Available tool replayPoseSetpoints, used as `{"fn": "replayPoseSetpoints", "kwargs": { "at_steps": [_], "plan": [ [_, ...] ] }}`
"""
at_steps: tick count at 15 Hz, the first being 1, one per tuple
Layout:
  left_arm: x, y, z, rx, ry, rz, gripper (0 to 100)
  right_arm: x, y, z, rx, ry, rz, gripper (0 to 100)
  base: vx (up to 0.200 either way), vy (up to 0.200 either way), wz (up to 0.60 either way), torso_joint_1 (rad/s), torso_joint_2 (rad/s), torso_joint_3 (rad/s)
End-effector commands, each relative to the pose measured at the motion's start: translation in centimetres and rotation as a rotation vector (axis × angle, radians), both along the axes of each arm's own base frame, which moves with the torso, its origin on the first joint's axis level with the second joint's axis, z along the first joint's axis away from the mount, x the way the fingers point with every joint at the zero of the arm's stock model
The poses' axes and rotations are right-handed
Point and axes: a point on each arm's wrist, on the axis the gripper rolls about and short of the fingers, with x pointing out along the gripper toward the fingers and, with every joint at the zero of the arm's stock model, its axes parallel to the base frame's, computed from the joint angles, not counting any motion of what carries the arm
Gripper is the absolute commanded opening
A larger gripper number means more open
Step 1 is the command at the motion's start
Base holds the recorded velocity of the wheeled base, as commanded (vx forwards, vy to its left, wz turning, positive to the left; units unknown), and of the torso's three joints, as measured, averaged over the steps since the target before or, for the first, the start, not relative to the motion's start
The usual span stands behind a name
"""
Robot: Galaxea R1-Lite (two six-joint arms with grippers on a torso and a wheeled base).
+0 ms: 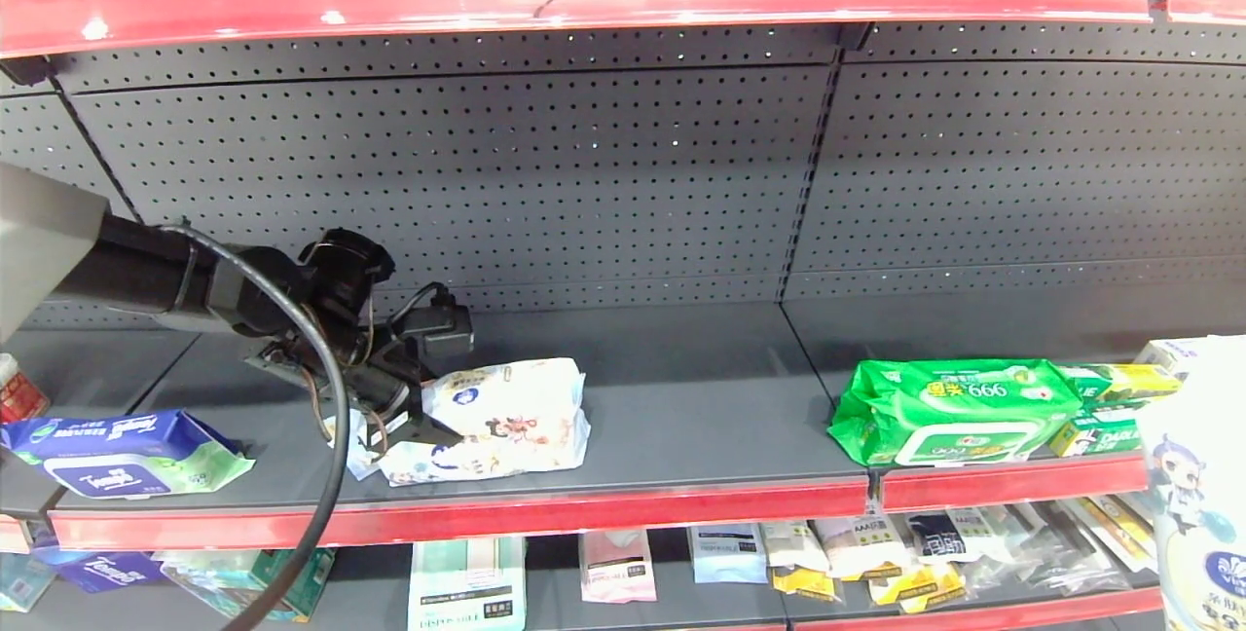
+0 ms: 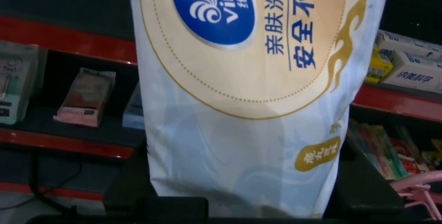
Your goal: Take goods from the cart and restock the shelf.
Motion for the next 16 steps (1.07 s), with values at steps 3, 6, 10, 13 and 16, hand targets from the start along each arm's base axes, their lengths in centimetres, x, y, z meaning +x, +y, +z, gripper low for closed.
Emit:
{"fn": "replayPoseSetpoints", "kwargs": {
  "at_steps": [3, 6, 10, 13, 16],
  "plan": [
    [-0.87, -0.01, 0.07, -0.007, 0.016, -0.008, 0, 0.02, 0.0, -0.04, -0.001, 0.003, 0.0, 0, 0.0, 0.0, 0.0, 0.0, 0.0, 0.0],
    [-1.0, -0.05, 0.13, -0.009, 0.016, -0.012, 0, 0.02, 0.0, -0.04, -0.001, 0.003, 0.0, 0, 0.0, 0.0, 0.0, 0.0, 0.0, 0.0],
    [-1.01, -0.06, -0.03, -0.014, 0.019, -0.019, 0, 0.02, 0.0, -0.04, -0.001, 0.003, 0.0, 0, 0.0, 0.0, 0.0, 0.0, 0.0, 0.0],
    [-1.13, -0.26, -0.23, -0.014, 0.024, -0.028, 0, 0.02, 0.0, -0.04, -0.001, 0.003, 0.0, 0, 0.0, 0.0, 0.0, 0.0, 0.0, 0.0],
    [-1.18, -0.34, -0.33, -0.027, 0.029, -0.036, 0, 0.02, 0.0, -0.04, -0.001, 0.003, 0.0, 0, 0.0, 0.0, 0.0, 0.0, 0.0, 0.0]
  ]
}}
